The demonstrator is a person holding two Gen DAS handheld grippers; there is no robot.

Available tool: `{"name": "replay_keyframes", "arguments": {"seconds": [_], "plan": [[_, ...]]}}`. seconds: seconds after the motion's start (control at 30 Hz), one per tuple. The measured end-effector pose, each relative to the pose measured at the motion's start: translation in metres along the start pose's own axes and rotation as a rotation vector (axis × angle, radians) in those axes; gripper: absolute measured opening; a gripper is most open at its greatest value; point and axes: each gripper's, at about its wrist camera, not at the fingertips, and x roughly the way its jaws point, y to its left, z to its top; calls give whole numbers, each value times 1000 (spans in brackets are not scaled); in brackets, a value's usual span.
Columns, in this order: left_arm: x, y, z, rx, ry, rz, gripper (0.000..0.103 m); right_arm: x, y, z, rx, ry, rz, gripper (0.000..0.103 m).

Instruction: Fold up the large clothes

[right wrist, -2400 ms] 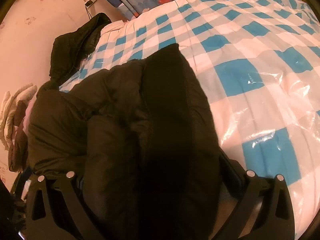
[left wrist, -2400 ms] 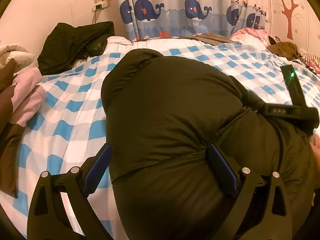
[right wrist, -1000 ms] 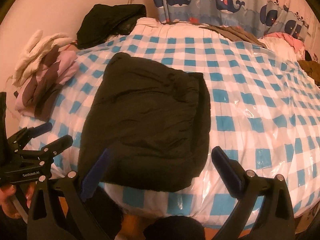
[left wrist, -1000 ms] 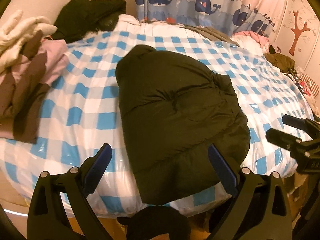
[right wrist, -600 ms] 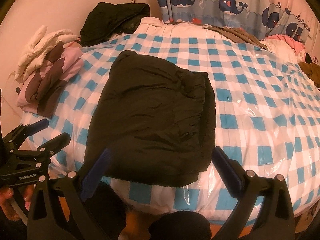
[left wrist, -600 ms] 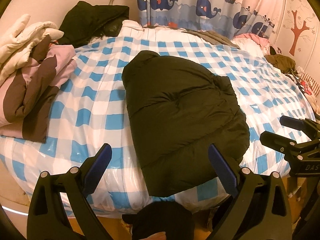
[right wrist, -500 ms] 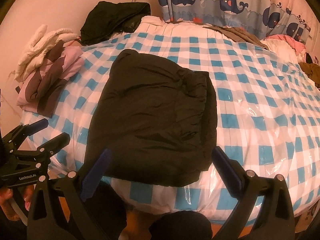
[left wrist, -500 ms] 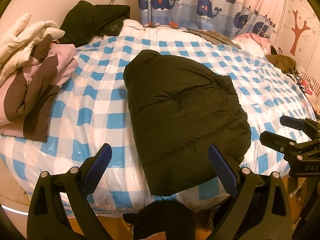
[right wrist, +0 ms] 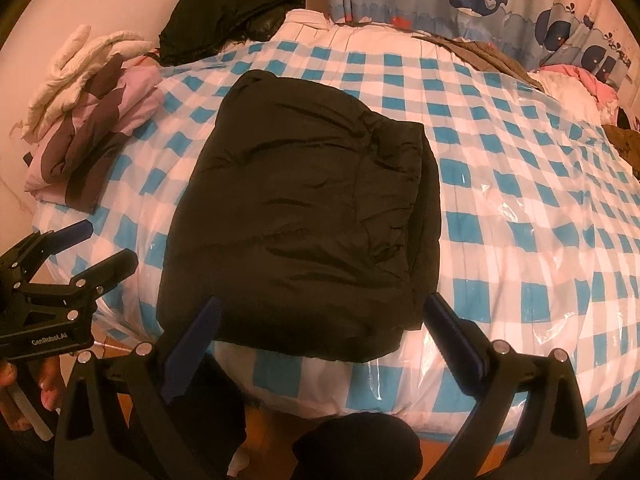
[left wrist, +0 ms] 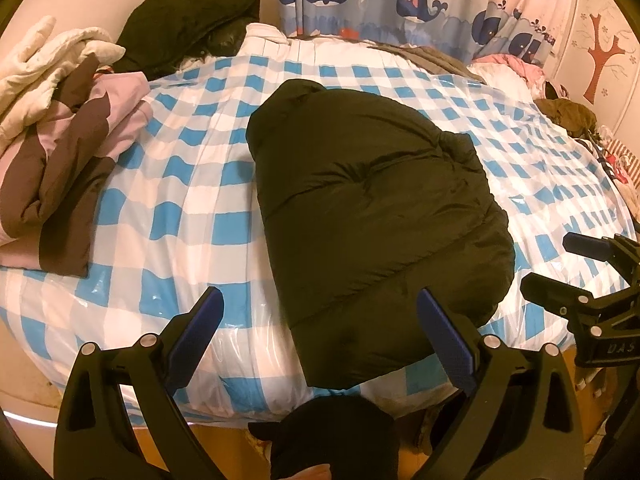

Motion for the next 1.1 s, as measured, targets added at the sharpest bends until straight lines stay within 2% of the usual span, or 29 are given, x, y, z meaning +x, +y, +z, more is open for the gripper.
{"name": "replay_keyframes", "arguments": {"seconds": [0.53,0.83,1.1], "plan": [[3,0,1,2,8,1,93,3,0,-2,0,8,-1,97],[12,-7,2,21,28,61,93,8,-2,-4,2,16,4,97],[14,-3,1,-3,38,55,93,12,-4,-5,2,21,7,97]]}}
